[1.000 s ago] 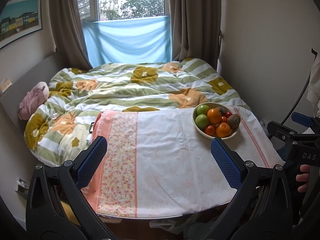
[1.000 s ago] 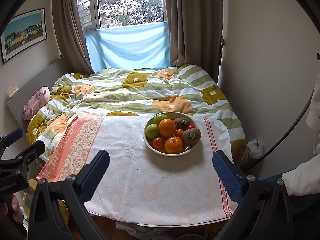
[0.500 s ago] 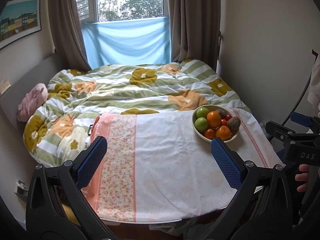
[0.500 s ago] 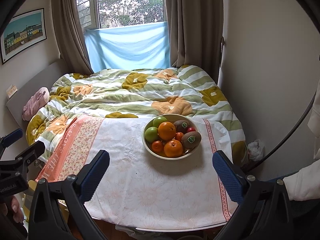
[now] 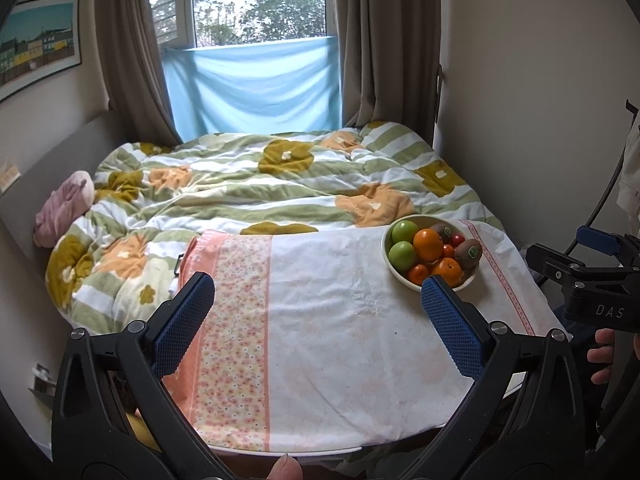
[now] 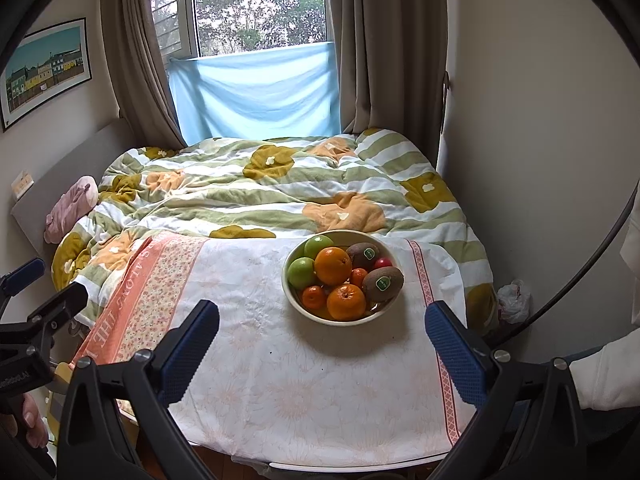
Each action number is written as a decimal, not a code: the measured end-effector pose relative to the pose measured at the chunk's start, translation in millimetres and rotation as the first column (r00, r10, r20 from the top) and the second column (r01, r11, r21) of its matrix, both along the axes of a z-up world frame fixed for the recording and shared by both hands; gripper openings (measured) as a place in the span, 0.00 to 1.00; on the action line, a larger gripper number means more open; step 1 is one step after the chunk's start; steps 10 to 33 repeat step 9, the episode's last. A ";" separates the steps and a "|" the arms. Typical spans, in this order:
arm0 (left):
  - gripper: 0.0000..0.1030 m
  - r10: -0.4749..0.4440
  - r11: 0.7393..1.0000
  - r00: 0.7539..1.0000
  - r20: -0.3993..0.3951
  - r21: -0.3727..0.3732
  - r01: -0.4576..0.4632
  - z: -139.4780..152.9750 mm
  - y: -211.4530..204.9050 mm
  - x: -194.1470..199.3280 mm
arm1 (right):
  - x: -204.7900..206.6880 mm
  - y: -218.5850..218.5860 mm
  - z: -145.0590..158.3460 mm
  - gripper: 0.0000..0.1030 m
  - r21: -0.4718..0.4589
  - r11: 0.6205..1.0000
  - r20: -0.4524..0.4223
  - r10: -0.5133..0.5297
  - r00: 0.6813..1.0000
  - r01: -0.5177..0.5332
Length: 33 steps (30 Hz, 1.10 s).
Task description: Organize fruits
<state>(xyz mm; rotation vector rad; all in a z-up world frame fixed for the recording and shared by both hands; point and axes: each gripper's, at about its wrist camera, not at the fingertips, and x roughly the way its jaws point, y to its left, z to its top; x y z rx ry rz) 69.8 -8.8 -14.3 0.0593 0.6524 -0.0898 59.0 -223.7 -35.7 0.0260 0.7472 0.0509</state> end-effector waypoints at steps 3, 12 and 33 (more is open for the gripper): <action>1.00 0.002 1.000 1.000 0.002 -0.006 -0.002 0.4 -1.9 2.4 | 0.4 -0.4 -0.2 1.00 0.001 1.000 -0.001 0.001 1.000 -0.001; 1.00 0.008 1.000 1.000 0.009 0.007 -0.008 -2.0 -5.9 6.8 | 0.9 -0.8 -0.6 1.00 0.000 1.000 -0.001 0.001 1.000 -0.001; 1.00 0.008 1.000 1.000 0.009 0.007 -0.008 -2.0 -5.9 6.8 | 0.9 -0.8 -0.6 1.00 0.000 1.000 -0.001 0.001 1.000 -0.001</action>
